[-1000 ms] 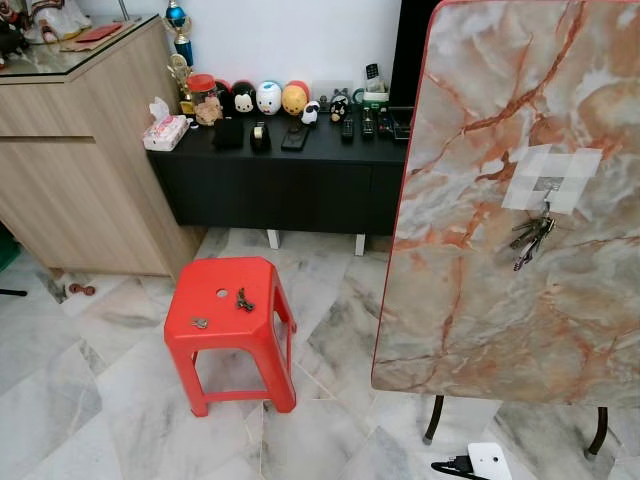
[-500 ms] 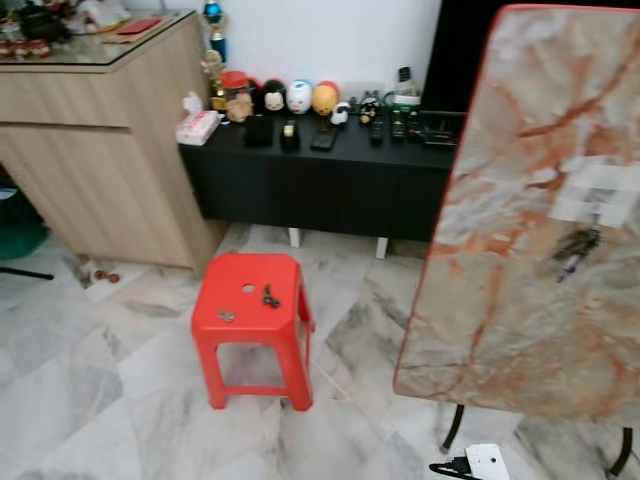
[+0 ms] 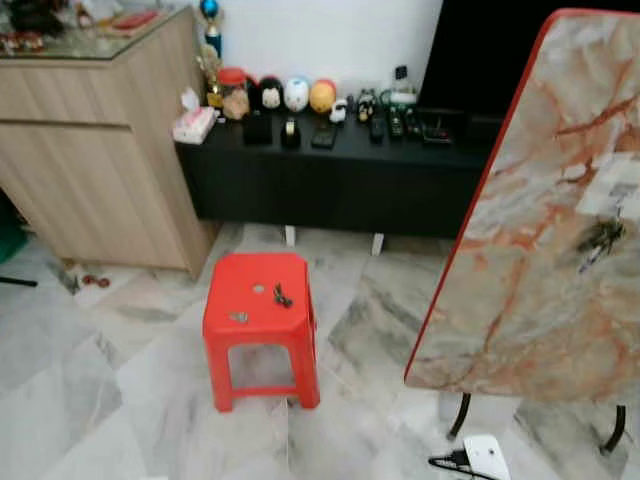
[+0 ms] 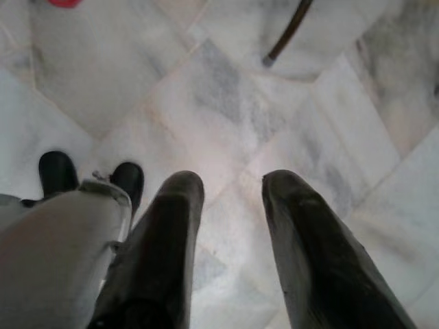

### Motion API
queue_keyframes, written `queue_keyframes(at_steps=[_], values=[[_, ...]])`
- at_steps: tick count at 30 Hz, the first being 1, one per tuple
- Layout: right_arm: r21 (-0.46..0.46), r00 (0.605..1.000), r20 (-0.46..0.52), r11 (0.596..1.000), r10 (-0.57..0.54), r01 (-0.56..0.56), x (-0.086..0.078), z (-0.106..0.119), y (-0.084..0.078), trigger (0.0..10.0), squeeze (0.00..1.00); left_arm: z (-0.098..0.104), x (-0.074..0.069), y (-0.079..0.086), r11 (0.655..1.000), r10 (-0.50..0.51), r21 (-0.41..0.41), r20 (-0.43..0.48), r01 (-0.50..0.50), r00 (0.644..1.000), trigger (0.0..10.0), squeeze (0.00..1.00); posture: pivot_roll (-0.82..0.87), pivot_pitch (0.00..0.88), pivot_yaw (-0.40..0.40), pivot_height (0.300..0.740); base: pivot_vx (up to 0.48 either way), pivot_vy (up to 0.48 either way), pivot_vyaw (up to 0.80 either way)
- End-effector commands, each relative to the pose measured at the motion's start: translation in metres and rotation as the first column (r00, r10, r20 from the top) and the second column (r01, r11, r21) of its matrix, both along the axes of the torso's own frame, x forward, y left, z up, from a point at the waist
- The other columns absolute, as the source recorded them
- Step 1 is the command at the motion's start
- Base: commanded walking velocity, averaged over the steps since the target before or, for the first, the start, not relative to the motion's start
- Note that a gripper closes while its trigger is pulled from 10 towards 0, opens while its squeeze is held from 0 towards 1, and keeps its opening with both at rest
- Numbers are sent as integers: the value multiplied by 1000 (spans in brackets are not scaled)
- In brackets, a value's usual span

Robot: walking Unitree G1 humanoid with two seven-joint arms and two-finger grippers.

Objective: Hang keys on a hook

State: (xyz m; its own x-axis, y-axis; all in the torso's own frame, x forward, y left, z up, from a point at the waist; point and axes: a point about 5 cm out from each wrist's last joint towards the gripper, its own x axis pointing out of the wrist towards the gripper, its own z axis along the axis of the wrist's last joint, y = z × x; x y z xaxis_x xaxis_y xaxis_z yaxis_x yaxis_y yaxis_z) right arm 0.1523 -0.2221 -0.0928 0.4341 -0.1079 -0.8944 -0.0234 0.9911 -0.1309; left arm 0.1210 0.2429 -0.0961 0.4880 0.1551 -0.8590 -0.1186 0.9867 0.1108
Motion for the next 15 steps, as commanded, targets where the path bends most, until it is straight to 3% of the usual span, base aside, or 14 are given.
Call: queue_keyframes(at_steps=[1, 15], values=[[12, 1000, 1, 1000, 7, -7, 0, -1, 5, 10000, 0, -1, -7, 5, 1000, 6, 13, -21, -5, 1000, 10000, 0, -19, 0, 5, 740, 0, 356, 0], [5, 1000, 3, 1000, 9, -10, 2, 0, 4, 10000, 0, -1, -7, 5, 1000, 9, 9, -20, -9, 1000, 10000, 0, -17, 0, 1, 740, 0, 358, 0]])
